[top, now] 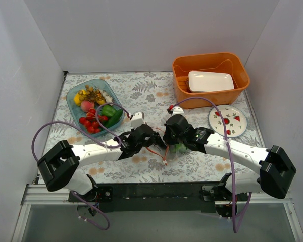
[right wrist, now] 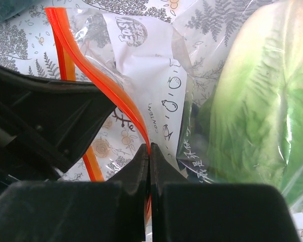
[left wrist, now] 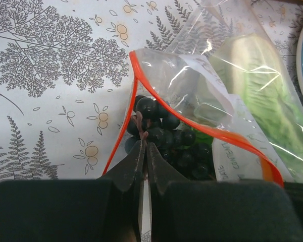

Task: Open the zip-top bag and remove the fake food

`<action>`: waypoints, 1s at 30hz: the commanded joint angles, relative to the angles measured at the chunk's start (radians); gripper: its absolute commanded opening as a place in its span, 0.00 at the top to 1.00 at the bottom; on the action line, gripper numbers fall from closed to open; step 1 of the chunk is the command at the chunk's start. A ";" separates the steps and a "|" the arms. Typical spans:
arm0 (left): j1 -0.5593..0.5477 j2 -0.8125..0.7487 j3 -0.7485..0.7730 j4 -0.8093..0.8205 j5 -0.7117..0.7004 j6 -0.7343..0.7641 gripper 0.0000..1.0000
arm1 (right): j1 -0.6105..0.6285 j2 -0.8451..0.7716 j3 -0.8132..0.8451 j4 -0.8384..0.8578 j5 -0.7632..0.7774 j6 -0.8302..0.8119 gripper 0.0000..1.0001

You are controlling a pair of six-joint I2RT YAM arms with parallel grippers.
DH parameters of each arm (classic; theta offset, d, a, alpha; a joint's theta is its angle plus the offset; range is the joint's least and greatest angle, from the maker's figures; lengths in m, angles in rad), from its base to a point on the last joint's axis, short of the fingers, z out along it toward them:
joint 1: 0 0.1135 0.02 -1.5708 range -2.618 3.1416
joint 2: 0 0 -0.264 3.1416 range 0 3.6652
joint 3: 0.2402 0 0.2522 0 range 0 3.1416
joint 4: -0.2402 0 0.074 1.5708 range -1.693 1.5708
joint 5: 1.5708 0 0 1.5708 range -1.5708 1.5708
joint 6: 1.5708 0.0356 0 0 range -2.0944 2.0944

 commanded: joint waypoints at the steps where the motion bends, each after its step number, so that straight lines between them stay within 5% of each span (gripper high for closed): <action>1: -0.003 -0.101 -0.020 0.037 0.029 0.044 1.00 | 0.006 0.012 0.039 0.006 0.039 0.006 0.99; 30: -0.003 -0.397 0.024 -0.018 0.204 0.211 1.00 | 0.006 0.005 0.102 -0.010 0.107 0.011 0.99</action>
